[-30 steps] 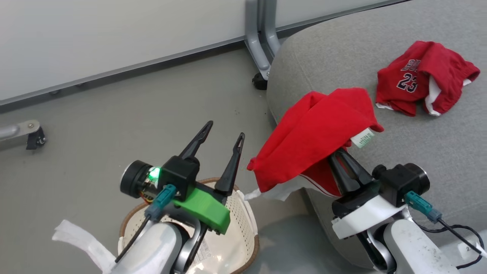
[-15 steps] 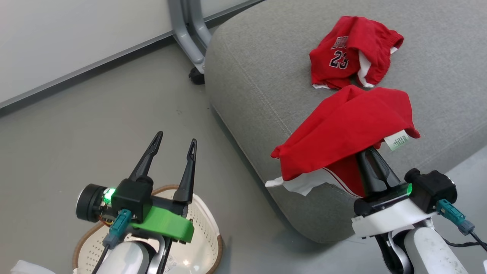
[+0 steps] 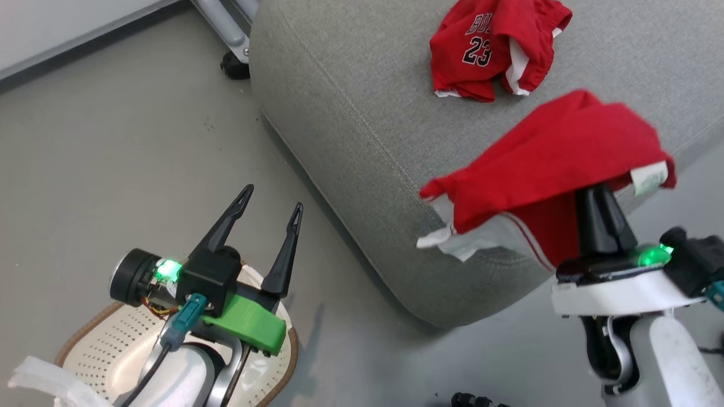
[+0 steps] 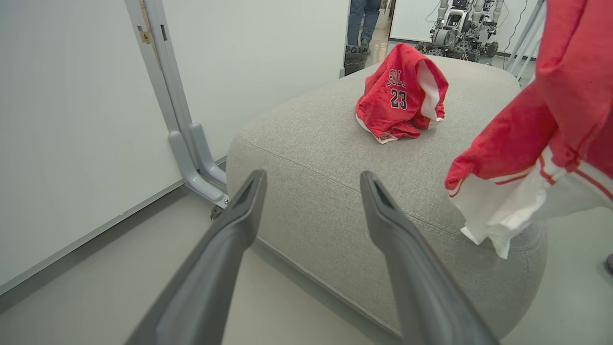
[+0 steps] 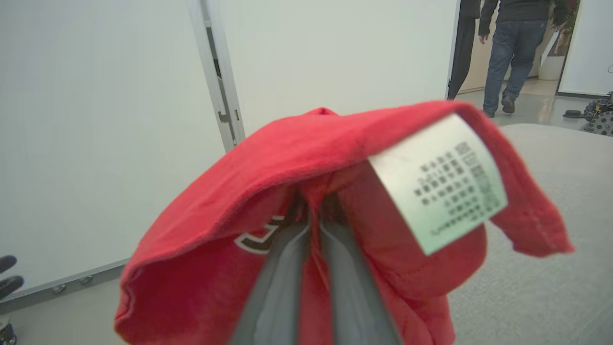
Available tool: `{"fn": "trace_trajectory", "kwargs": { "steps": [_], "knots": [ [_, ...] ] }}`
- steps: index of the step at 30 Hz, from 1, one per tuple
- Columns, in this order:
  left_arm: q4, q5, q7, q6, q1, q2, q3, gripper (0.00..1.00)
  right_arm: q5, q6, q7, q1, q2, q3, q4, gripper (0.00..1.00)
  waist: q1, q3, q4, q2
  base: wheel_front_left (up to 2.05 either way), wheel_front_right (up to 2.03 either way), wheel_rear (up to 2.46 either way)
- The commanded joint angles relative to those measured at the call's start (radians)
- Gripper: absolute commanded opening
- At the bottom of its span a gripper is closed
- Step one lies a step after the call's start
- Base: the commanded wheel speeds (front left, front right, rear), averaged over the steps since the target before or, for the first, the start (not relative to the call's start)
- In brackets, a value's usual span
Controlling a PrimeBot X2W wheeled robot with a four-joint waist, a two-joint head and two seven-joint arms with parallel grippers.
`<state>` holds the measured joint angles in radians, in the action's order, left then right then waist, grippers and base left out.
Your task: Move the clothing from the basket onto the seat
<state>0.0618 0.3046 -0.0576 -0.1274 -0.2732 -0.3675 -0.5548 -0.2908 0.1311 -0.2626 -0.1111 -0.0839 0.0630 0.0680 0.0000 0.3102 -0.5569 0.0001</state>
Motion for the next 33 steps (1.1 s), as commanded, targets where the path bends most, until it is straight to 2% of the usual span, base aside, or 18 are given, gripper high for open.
{"fn": "trace_trajectory", "kwargs": {
  "steps": [1, 6, 12, 21, 29, 32, 33],
  "knots": [
    [0.017, -0.014, 0.017, 0.003, -0.024, -0.019, -0.004, 1.0, -0.023, -0.001, -0.003, -0.051, 0.006, -0.011, 0.02, 0.0, 0.0, 0.079, -0.011, -0.0001, 0.0, 0.0, 0.0],
    [0.098, -0.065, 0.097, 0.004, -0.076, -0.05, -0.028, 1.0, -0.101, -0.001, -0.003, -0.229, -0.002, -0.064, 0.035, 0.0, 0.0, 0.205, -0.005, -0.0001, 0.0, 0.0, 0.0],
    [0.19, -0.116, 0.194, 0.029, -0.164, -0.075, -0.052, 1.0, -0.188, 0.0, -0.003, -0.471, -0.074, -0.163, -0.037, 0.0, 0.0, 0.357, 0.048, -0.0001, 0.0, 0.0, 0.0],
    [0.274, -0.168, 0.283, 0.058, -0.275, -0.075, -0.079, 1.0, -0.286, -0.001, -0.003, -0.778, -0.225, -0.241, -0.277, 0.0, 0.0, 0.514, 0.104, -0.0001, 0.0, 0.0, 0.0],
    [0.27, -0.181, 0.294, 0.073, -0.311, -0.063, -0.105, 1.0, -0.325, -0.001, -0.003, -0.864, -0.29, -0.211, -0.608, 0.0, 0.0, 0.563, 0.133, -0.0001, 0.0, 0.0, 0.0],
    [0.259, -0.178, 0.283, 0.072, -0.307, -0.061, -0.109, 1.0, -0.335, -0.001, -0.003, -0.867, -0.291, -0.196, -0.671, 0.03, 0.0, 0.558, 0.139, -0.0001, 0.0, 0.0, 0.0],
    [0.253, -0.176, 0.281, 0.07, -0.302, -0.06, -0.11, 1.0, -0.335, -0.001, -0.003, -0.861, -0.291, -0.193, -0.685, 0.98, 0.0, 0.553, 0.141, -0.0001, 0.0, 0.0, 0.0]
  ]
}}
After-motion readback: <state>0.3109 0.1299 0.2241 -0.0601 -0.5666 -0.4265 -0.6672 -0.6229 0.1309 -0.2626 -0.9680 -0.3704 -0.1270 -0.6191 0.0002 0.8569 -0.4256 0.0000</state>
